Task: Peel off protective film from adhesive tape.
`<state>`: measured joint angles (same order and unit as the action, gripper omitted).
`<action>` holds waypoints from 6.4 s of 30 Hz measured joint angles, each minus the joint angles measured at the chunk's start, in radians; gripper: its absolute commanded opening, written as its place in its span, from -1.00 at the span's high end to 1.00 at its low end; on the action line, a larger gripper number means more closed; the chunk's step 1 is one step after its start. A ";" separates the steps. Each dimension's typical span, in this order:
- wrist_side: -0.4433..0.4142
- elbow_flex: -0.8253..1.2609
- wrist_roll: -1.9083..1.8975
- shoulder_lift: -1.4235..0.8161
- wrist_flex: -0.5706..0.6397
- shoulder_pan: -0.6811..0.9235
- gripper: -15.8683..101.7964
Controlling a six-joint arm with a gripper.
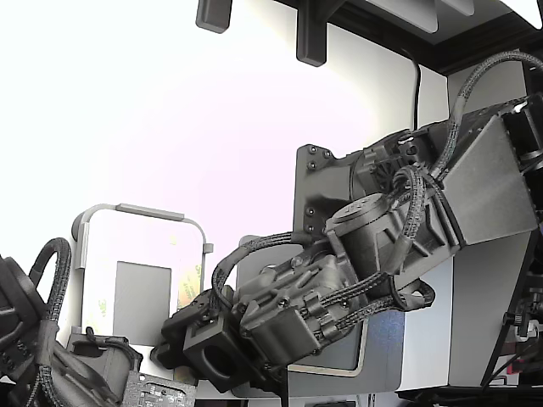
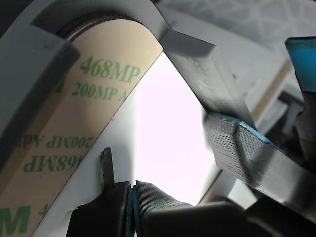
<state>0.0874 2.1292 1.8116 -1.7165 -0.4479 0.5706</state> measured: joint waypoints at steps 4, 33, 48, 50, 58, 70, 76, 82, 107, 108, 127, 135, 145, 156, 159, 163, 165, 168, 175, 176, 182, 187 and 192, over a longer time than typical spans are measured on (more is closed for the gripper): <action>-0.003 0.000 0.000 0.000 0.000 0.003 0.88; -0.020 -0.002 0.017 0.000 -0.006 0.015 0.88; -0.031 -0.002 0.006 0.000 -0.014 0.025 0.88; -0.034 -0.002 0.003 0.000 -0.014 0.028 0.88; -0.043 -0.002 -0.006 -0.002 -0.014 0.034 0.88; -0.041 0.006 -0.015 -0.009 -0.017 0.035 0.88; -0.040 0.006 -0.017 -0.011 -0.017 0.035 0.88; -0.037 0.006 -0.021 -0.011 -0.017 0.035 0.88; -0.029 0.006 -0.044 -0.011 -0.023 0.048 0.88; -0.029 0.006 -0.046 -0.011 -0.023 0.048 0.88; -0.031 -0.012 -0.041 0.003 -0.028 0.055 0.88; -0.031 -0.029 -0.043 0.017 -0.032 0.063 0.88; -0.043 -0.048 -0.049 0.029 -0.040 0.081 0.88; -0.046 -0.063 -0.049 0.040 -0.048 0.087 0.88; -0.048 -0.064 -0.049 0.041 -0.048 0.089 0.88; -0.048 -0.071 -0.049 0.046 -0.052 0.089 0.88; -0.048 -0.074 -0.049 0.048 -0.054 0.091 0.88; -0.048 -0.075 -0.049 0.049 -0.054 0.091 0.88; -0.048 -0.091 -0.049 0.057 -0.064 0.095 0.88; -0.048 -0.091 -0.051 0.057 -0.064 0.095 0.88; -0.049 -0.095 -0.051 0.057 -0.069 0.098 0.88; -0.051 -0.109 -0.051 0.058 -0.078 0.103 0.88; -0.052 -0.109 -0.051 0.058 -0.078 0.103 0.88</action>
<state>0.0353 2.0203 1.7610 -1.6582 -0.5262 0.6734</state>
